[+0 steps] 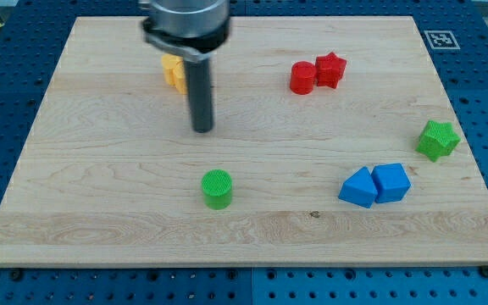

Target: Slide the green circle towards the center of the board

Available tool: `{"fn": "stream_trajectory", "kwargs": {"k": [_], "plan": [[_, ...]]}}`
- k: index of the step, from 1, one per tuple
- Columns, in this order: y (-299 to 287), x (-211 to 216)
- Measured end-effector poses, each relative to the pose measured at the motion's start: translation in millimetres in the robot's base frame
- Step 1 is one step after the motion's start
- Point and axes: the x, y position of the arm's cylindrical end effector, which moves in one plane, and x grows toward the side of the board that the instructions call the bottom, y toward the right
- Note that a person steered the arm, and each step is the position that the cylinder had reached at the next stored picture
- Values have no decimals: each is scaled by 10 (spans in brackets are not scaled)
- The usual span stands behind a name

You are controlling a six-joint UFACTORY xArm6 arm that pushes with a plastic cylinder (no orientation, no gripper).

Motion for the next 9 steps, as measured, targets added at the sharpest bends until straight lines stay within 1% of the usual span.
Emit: {"fn": "stream_trajectory", "kwargs": {"k": [1, 2, 3, 4, 5, 6, 9], "plan": [[-343, 191], [-566, 509], [-499, 1191], [153, 1603], [313, 1428], [313, 1201], [313, 1098]]}}
